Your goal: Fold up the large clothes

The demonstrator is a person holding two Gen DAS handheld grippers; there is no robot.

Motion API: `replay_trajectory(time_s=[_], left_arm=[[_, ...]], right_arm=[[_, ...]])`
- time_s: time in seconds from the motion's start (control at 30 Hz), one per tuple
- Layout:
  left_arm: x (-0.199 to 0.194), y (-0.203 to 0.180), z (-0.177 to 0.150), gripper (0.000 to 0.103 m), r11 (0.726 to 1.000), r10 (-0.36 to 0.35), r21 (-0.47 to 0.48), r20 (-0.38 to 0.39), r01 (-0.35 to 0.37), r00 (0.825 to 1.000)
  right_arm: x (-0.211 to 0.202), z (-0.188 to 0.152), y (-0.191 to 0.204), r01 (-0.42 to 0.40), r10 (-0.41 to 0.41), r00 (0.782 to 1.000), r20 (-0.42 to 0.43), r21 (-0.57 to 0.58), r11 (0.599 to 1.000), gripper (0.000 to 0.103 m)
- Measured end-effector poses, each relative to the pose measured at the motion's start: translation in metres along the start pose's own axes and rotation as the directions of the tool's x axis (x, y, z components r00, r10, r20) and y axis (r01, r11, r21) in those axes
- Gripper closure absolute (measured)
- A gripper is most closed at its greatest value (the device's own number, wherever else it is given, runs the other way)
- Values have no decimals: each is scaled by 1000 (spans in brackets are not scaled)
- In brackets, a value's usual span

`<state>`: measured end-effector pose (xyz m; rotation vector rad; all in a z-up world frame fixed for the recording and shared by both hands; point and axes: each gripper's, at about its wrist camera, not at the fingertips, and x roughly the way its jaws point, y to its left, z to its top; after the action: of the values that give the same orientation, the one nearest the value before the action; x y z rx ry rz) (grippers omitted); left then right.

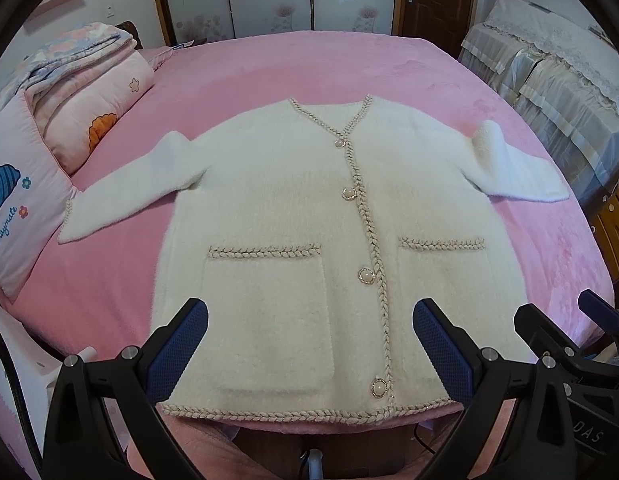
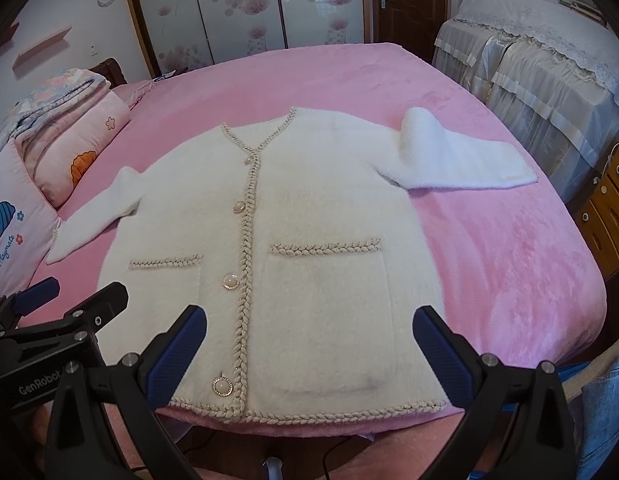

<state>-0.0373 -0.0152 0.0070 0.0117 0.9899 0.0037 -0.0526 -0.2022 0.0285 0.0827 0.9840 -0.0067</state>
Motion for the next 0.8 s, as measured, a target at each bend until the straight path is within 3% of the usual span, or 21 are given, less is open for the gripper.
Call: replay_trajectory(time_s=[0.8], left_arm=[[-7, 1, -1, 2, 1000, 11, 4, 4, -11, 1000]], right_arm=[[-2, -2, 1, 1, -1, 1000, 3, -3, 1000, 0]])
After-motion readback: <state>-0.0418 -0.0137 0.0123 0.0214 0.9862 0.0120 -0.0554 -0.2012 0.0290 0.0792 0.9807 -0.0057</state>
